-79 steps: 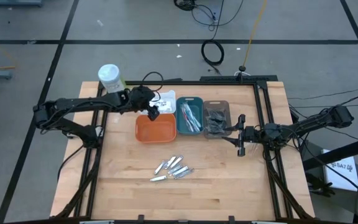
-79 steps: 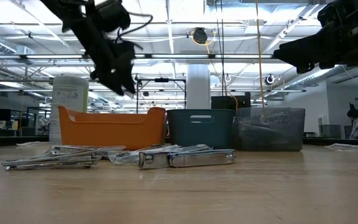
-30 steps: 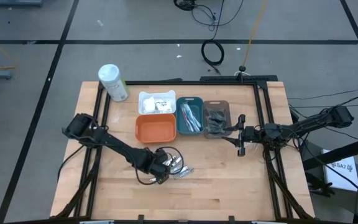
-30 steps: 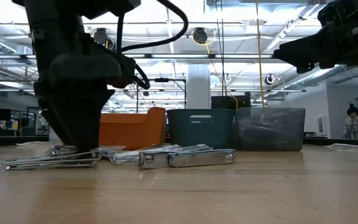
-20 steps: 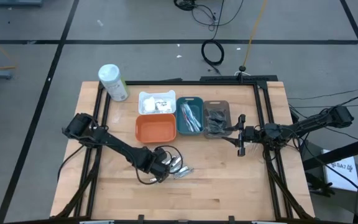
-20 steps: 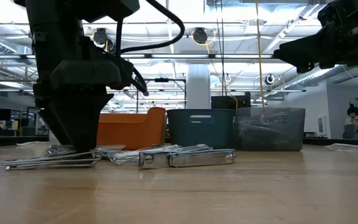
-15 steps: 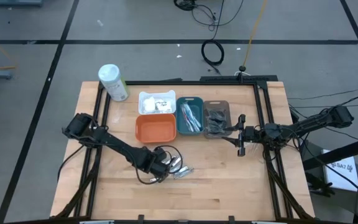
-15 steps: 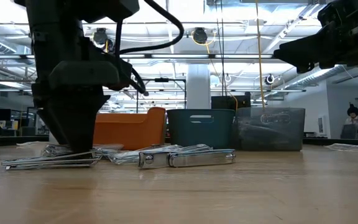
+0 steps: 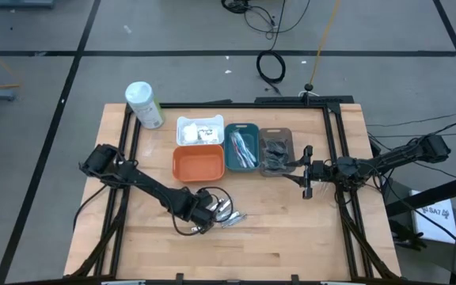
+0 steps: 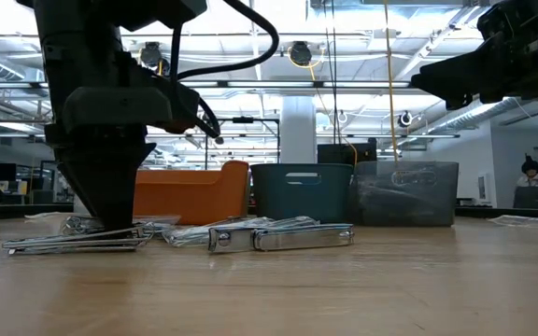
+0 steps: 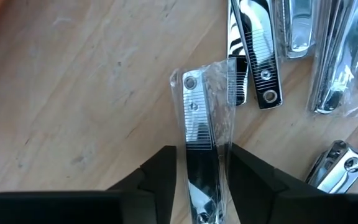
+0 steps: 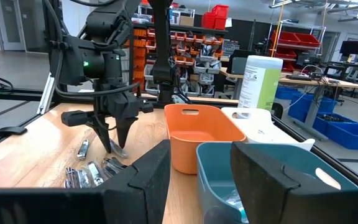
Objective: Pick & Place Travel size toiletries
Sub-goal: Put the nail cutter into the orange bin
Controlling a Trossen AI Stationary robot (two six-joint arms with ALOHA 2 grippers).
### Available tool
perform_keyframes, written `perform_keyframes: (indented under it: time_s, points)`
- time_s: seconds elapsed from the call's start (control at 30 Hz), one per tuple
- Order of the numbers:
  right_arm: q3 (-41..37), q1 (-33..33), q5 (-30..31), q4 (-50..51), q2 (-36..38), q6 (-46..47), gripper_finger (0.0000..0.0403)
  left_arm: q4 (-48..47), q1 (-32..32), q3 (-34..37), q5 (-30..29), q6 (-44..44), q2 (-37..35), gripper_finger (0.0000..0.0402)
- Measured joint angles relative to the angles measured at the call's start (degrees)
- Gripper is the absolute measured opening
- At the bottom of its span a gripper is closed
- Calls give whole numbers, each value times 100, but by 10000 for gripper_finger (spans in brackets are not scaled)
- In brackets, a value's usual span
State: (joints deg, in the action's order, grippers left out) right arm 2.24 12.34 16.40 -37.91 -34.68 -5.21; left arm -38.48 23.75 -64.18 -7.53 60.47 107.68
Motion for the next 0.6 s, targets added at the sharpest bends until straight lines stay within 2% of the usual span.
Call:
perform_keyframes:
  time_s: [0.27,0.6]
  points:
    - [-2,-2,0,2,0,0,155,-5,0,0,-116,9,4,111]
    - [-1,-2,0,2,0,0,155,-35,-7,3,-149,-32,-48,29]
